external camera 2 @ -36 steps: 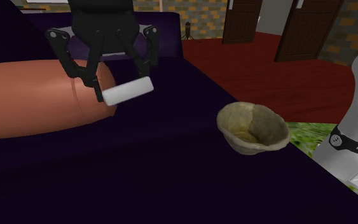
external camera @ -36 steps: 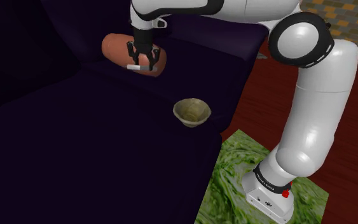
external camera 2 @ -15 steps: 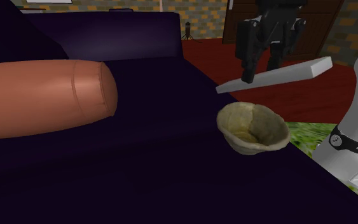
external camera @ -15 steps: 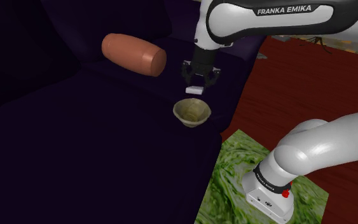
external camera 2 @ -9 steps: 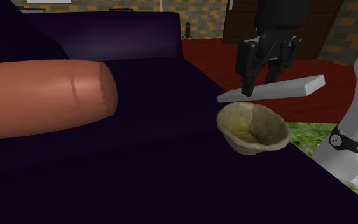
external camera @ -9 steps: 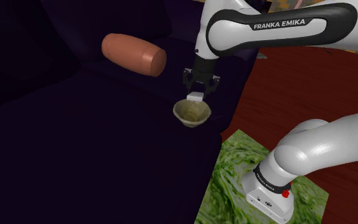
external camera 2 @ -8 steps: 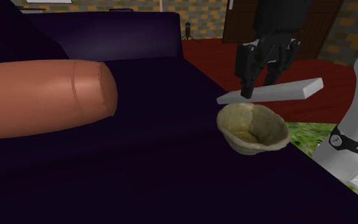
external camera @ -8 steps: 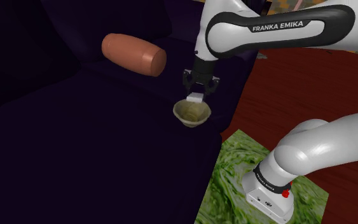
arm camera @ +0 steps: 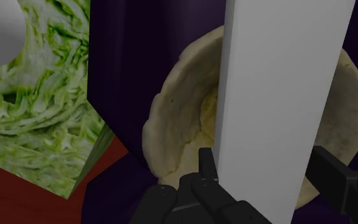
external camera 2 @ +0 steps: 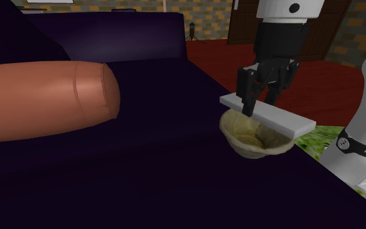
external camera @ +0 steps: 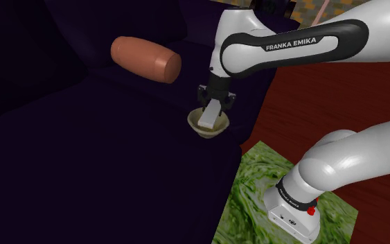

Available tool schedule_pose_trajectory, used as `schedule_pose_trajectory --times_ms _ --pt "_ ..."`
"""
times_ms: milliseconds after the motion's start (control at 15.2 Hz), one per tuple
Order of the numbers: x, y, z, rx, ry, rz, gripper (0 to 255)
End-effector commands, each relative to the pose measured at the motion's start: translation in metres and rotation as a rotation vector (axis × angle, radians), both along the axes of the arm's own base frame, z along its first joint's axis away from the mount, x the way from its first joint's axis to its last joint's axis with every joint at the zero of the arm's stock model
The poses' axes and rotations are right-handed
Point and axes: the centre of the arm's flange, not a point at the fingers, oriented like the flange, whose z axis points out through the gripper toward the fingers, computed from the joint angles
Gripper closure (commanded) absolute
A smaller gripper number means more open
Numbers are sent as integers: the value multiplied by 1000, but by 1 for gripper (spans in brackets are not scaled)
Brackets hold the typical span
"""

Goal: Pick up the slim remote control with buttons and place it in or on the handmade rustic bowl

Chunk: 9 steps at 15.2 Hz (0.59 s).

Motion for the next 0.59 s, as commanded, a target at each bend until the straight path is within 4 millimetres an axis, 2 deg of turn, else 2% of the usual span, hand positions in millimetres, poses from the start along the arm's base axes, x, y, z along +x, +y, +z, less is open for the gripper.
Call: schedule_pose_trajectory --times_ms 0,330,396,528 --pt "0 0 -2 0 -1 0 255" --pt "0 0 -2 0 -1 0 255" --pt "0 0 -2 0 -1 0 0" --pt "0 0 -2 0 -1 0 0"
